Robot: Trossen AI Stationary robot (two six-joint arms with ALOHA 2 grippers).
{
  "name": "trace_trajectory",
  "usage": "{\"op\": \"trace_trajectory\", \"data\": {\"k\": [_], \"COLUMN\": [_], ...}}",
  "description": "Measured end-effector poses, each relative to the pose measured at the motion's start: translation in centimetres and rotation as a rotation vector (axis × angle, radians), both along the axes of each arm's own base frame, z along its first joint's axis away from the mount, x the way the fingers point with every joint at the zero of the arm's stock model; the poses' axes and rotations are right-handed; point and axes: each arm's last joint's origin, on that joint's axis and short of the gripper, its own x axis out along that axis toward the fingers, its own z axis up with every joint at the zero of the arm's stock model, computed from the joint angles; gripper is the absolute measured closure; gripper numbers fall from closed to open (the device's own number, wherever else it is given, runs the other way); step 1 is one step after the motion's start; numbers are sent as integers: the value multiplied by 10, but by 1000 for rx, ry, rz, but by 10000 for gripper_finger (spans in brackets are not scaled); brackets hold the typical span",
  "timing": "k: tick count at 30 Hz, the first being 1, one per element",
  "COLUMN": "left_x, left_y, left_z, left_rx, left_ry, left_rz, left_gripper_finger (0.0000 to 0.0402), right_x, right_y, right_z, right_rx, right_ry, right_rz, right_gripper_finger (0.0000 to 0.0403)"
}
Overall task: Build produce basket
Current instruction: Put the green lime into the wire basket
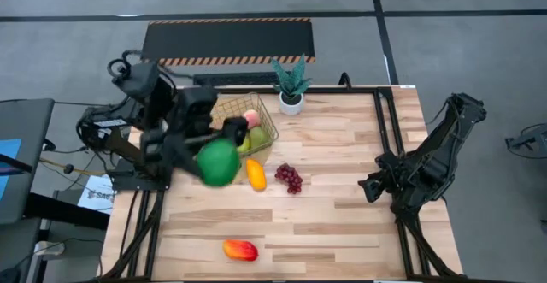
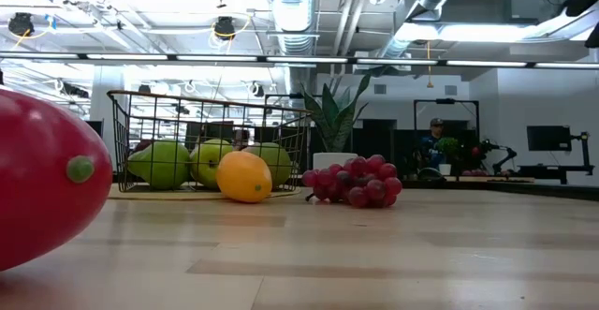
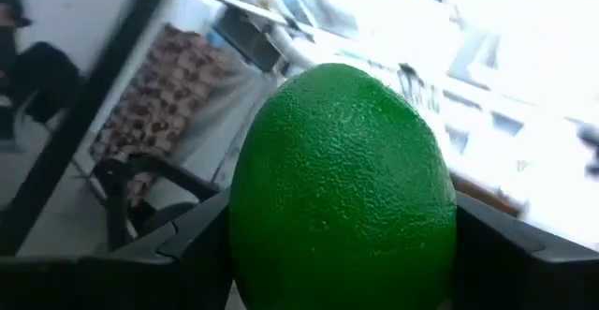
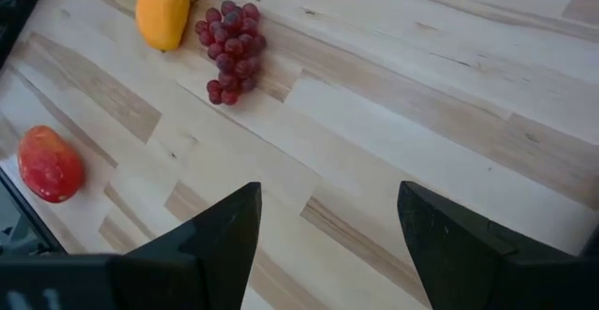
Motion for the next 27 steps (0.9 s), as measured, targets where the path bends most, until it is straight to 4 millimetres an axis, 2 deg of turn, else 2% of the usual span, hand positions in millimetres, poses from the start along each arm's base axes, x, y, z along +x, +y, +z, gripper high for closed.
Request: {"op": "trace_trajectory", "data": {"k": [5,8,16,23,27], "left_x": [0,1,7,2,-5], "left_y": [-17,-22,-15,-12,-3], "left_z": [-9,-18,-57,-73,-81], "left_rx": [181,291,675,1051,1209], "left_ry": [-113,-119,143,284,447], "left_rz": [7,75,497,899,1148], "left_gripper_finger": [125,125,125,125,124], "right_x": [0,0,0,0,0], "right_y": [0,0,0,0,0], "right_z": [0,0,0,0,0], "right_rx": [-1,0,2,4,13], "right_ry": [1,1,2,3,0], "right_rz": [0,0,0,-1,-12], "right_gripper_finger": [129,129,129,129,129]}}
